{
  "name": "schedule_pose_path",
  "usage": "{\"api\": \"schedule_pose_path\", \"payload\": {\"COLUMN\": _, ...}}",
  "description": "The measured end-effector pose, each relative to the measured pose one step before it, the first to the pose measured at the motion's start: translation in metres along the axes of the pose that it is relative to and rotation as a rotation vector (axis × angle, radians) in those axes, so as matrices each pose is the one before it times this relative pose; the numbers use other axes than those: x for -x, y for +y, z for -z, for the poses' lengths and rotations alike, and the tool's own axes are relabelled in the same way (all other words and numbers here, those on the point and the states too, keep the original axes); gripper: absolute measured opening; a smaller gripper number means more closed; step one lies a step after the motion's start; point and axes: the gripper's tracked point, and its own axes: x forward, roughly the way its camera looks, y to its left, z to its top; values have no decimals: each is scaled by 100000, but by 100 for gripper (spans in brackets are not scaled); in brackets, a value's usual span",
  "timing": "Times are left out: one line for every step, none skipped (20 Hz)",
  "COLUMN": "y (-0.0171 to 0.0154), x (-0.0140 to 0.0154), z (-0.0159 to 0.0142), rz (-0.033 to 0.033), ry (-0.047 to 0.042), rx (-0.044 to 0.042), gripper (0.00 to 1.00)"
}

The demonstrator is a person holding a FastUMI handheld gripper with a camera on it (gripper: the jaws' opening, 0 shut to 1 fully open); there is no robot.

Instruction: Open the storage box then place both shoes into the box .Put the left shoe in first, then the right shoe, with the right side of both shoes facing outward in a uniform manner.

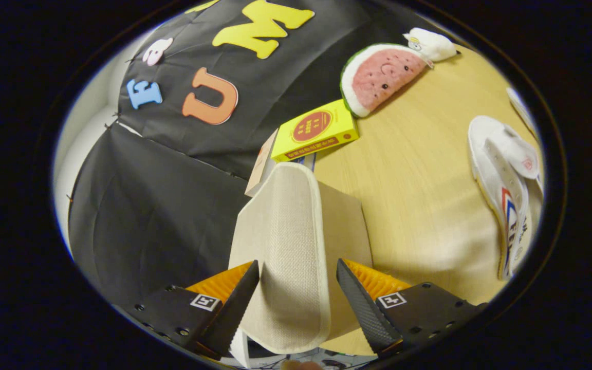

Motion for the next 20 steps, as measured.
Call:
{"api": "schedule_pose_path", "payload": {"y": 201, "x": -104, "z": 387, "rz": -2099, "ry": 2363, "rx": -3079, "gripper": 95}}
{"api": "schedule_pose_path", "payload": {"y": 57, "x": -130, "z": 141, "rz": -749, "ry": 2050, "rx": -1679, "gripper": 95}}
{"api": "schedule_pose_path", "payload": {"y": -94, "x": 178, "z": -279, "rz": 665, "ry": -158, "rx": 319, "gripper": 94}}
{"api": "schedule_pose_path", "payload": {"y": 285, "x": 480, "z": -297, "rz": -486, "ry": -634, "rx": 813, "gripper": 86}}
{"api": "schedule_pose_path", "payload": {"y": 801, "x": 296, "z": -162, "rz": -2156, "ry": -165, "rx": 253, "gripper": 78}}
{"api": "schedule_pose_path", "payload": {"y": 564, "x": 1072, "z": -160, "rz": -2348, "ry": 435, "rx": -1026, "gripper": 70}}
{"api": "schedule_pose_path", "payload": {"y": 412, "x": 276, "z": 281, "rz": -1521, "ry": 1646, "rx": -255, "gripper": 63}}
{"api": "schedule_pose_path", "payload": {"y": 320, "x": 130, "z": 22, "rz": -554, "ry": -414, "rx": -257, "gripper": 56}}
{"api": "schedule_pose_path", "payload": {"y": 686, "x": 741, "z": -271, "rz": -1246, "ry": 1025, "rx": 488, "gripper": 49}}
{"api": "schedule_pose_path", "payload": {"y": 64, "x": 192, "z": -300, "rz": 2366, "ry": -2545, "rx": 1629, "gripper": 33}}
{"api": "schedule_pose_path", "payload": {"y": -1326, "x": 107, "z": -1103, "rz": 9542, "ry": -3680, "rx": 2197, "gripper": 16}}
{"api": "schedule_pose_path", "payload": {"y": 733, "x": 552, "z": 465, "rz": -923, "ry": 1587, "rx": 1866, "gripper": 0}}
{"api": "schedule_pose_path", "payload": {"y": 1374, "x": 248, "z": 349, "rz": -1964, "ry": 1553, "rx": 760, "gripper": 0}}
{"api": "schedule_pose_path", "payload": {"y": 696, "x": 264, "z": 151, "rz": 220, "ry": -9, "rx": 1935, "gripper": 0}}
{"api": "schedule_pose_path", "payload": {"y": 888, "x": 252, "z": -229, "rz": -542, "ry": -355, "rx": 2378, "gripper": 0}}
{"api": "schedule_pose_path", "payload": {"y": 1072, "x": 222, "z": -252, "rz": -542, "ry": -440, "rx": 2020, "gripper": 0}}
{"api": "schedule_pose_path", "payload": {"y": 1146, "x": 245, "z": -221, "rz": -53, "ry": 117, "rx": 2093, "gripper": 0}}
{"api": "schedule_pose_path", "payload": {"y": 1207, "x": 209, "z": -227, "rz": 236, "ry": -289, "rx": 2026, "gripper": 0}}
{"api": "schedule_pose_path", "payload": {"y": 1504, "x": 146, "z": -209, "rz": -612, "ry": -220, "rx": 2075, "gripper": 0}}
{"api": "schedule_pose_path", "payload": {"y": 1755, "x": 155, "z": 13, "rz": -569, "ry": 45, "rx": 2450, "gripper": 0}}
